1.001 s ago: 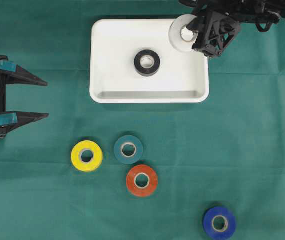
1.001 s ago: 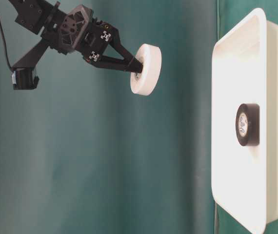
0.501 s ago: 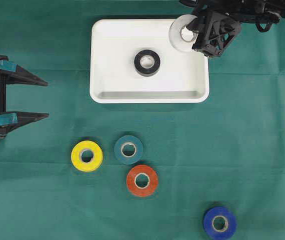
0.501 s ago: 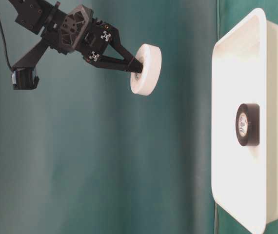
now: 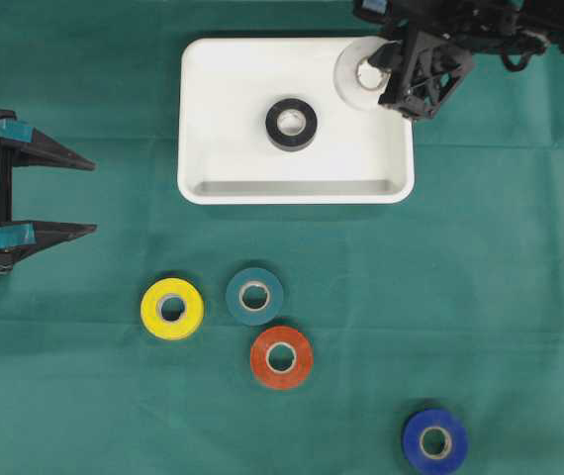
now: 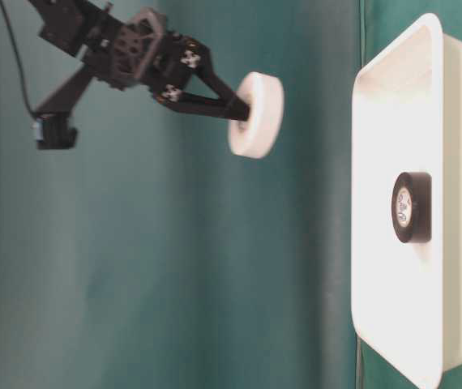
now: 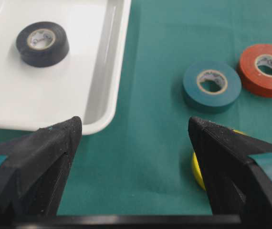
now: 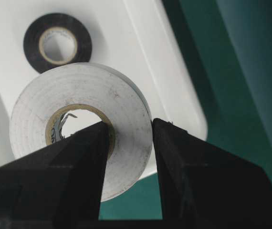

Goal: Pick up the tape from a random location and place it into the white case.
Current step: 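Lower the white tape into the tray's right side and open the right gripper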

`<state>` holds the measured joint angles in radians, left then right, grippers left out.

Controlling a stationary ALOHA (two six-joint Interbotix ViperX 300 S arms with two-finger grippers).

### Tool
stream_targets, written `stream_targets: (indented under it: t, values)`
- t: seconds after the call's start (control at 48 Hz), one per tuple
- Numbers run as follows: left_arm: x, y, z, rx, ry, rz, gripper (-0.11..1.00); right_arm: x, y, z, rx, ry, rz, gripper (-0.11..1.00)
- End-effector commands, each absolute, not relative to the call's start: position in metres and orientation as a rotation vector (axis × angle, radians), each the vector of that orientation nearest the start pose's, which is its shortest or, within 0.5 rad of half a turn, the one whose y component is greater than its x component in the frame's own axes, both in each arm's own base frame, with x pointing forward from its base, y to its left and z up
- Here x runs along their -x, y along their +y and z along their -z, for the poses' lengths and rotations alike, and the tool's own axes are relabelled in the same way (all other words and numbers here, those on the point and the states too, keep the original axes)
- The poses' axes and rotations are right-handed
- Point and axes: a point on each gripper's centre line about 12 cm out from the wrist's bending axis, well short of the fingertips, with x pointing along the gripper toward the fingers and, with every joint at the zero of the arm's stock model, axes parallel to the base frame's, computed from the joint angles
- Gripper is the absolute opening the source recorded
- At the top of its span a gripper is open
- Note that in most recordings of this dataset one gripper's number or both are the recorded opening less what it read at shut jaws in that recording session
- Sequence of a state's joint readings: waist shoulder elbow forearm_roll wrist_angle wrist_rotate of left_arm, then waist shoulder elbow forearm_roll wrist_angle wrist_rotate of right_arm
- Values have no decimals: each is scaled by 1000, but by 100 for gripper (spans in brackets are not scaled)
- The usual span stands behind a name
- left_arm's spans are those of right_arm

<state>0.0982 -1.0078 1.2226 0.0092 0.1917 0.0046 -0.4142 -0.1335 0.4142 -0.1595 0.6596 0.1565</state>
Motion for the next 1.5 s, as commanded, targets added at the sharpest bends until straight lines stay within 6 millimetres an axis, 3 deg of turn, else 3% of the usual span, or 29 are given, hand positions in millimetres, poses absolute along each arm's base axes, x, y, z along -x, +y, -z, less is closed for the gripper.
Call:
stream_targets:
  t: [0.0, 0.417, 0.584, 0.876, 1.481]
  values:
    - [-181, 18, -232, 7, 391, -97, 90, -345, -164, -251, -174, 901, 484, 31]
    - [-181, 19, -232, 8, 391, -99, 90, -358, -168, -175, -202, 978, 465, 31]
    - [-181, 19, -232, 8, 393, -99, 90, -357, -174, -155, -211, 983, 469, 31]
    - [-181, 18, -232, 7, 393, -97, 90, -354, -179, -140, -220, 992, 476, 31]
    - [-181, 19, -232, 8, 391, -99, 90, -355, -179, -140, -218, 988, 476, 31]
